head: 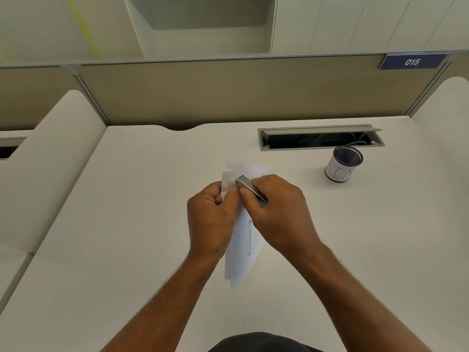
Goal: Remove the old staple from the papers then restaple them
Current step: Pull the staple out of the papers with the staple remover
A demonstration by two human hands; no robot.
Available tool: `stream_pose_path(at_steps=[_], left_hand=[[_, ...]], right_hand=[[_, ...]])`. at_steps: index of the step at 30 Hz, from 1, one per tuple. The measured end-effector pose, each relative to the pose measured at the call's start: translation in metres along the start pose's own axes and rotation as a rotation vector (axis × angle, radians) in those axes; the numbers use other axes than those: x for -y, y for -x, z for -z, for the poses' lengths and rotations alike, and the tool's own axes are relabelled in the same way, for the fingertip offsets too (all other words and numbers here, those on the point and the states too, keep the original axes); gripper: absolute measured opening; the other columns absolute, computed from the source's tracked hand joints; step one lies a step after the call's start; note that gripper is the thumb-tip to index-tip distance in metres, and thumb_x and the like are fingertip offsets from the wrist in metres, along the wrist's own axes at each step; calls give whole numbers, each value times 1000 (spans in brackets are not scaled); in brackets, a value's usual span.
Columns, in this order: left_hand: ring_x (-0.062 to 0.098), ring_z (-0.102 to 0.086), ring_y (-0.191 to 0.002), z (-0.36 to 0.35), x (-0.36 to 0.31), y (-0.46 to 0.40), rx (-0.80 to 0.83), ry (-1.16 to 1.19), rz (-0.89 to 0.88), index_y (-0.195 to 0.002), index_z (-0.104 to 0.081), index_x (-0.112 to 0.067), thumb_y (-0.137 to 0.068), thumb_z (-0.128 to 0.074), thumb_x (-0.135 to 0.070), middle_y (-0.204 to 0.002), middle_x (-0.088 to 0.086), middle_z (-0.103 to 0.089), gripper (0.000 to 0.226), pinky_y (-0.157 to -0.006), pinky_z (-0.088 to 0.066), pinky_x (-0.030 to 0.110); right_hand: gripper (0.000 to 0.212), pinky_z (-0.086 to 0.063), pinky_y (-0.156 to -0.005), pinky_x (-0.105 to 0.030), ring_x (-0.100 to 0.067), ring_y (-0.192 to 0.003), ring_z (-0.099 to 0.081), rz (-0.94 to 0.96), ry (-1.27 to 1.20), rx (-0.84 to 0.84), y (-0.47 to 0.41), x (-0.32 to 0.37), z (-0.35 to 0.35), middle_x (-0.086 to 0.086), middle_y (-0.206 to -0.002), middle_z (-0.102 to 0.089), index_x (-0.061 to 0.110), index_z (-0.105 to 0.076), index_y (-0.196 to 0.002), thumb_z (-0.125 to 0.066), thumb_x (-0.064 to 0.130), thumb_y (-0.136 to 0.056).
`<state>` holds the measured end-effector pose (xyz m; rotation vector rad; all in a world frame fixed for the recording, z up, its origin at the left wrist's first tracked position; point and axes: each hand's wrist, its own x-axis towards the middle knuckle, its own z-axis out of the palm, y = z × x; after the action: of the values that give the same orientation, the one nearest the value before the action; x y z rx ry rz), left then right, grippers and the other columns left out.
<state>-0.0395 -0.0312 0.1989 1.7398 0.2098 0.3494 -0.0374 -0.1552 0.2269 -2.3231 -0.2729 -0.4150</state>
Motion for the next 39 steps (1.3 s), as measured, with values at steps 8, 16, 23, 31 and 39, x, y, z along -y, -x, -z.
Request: stream_pose_path(at_steps=[8,16,23,31,39], left_hand=[[11,-64,-59,11,-4,-11,120,-120,9,-81,-76,-24,-91,-70,-38,-65,-8,-70,18,-58,-57,29],[-2,-64,-56,21,-10,-22,284,-214,-75,-87,-76,-21,-92,-70,-31,-59,-25,-66,13,-51,-47,10],[30,-55,-59,24,-13,-25,342,-282,-190,-86,-75,-7,-91,-66,-25,-69,23,-63,21,-60,-53,48],[12,-38,-54,27,-11,-27,369,-337,-266,-82,-72,-5,-91,-64,-26,-57,8,-48,24,-51,-39,34],[8,-35,-51,27,-15,-26,395,-395,-332,-67,-58,-7,-94,-65,-14,-53,0,-45,29,-48,-32,19]], right_hand=[[37,-51,-60,-40,-18,-62,-59,-103,-59,192,-14,-5,17,-2,-66,-65,13,-69,-72,-59,41,-94],[38,-41,-41,-18,-5,-42,-52,-265,-136,394,-33,-10,36,6,-59,-71,22,-75,-66,-62,50,-89],[35,-46,-51,-25,-4,-46,-54,-333,-117,508,-46,-7,47,2,-64,-75,22,-78,-69,-66,51,-84],[30,-48,-55,-26,-4,-46,-54,-410,-207,551,-51,-2,50,1,-61,-75,12,-78,-73,-71,39,-84],[26,-49,-51,-19,-5,-48,-56,-429,-213,590,-56,-5,51,-2,-61,-75,9,-78,-73,-71,31,-83]])
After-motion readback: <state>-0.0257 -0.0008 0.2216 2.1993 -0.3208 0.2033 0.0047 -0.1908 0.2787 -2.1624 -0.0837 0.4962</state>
